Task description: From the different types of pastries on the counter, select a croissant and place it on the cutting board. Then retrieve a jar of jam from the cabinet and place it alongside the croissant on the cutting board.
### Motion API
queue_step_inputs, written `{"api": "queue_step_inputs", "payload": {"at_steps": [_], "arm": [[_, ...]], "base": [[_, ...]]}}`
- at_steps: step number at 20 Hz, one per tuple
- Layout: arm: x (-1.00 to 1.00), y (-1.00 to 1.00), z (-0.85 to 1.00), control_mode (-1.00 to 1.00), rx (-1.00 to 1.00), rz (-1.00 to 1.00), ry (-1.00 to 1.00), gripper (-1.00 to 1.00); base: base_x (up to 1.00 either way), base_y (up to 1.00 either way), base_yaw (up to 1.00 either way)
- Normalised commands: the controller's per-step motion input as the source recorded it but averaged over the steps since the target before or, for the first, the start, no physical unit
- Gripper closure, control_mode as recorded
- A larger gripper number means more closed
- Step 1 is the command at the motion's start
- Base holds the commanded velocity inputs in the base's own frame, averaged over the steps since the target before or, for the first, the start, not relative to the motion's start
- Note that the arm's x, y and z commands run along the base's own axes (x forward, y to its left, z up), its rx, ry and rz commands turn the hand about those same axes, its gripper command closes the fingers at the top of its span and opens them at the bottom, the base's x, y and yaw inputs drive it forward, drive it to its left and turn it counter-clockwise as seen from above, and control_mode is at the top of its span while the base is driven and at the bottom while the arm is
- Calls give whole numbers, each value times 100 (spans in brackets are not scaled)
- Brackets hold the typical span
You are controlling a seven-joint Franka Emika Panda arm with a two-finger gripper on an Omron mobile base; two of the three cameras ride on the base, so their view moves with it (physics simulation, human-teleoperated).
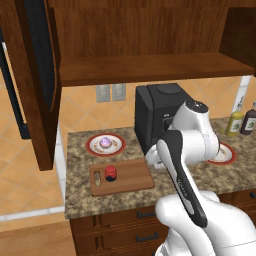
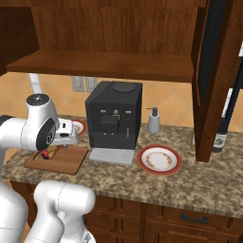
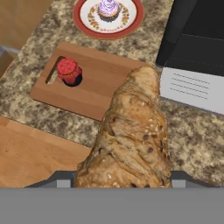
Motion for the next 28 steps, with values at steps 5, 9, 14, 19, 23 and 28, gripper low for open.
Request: {"api": "queue_step_inputs", "payload": {"at_steps": [5, 9, 14, 19, 23, 28], "arm": [[6, 21, -24, -100, 5, 0, -5, 100], [0, 42, -100, -100, 0, -12, 13, 100], [14, 1, -13, -100, 6, -1, 0, 100], [85, 6, -18, -100, -5, -3, 0, 100], [3, 14, -11, -100, 3, 0, 0, 100], [21, 1, -77, -100, 1, -2, 11, 100]], "base": [[0, 0, 0], [0, 0, 0], [0, 0, 0], [0, 0, 0], [0, 0, 0], [0, 0, 0]]}}
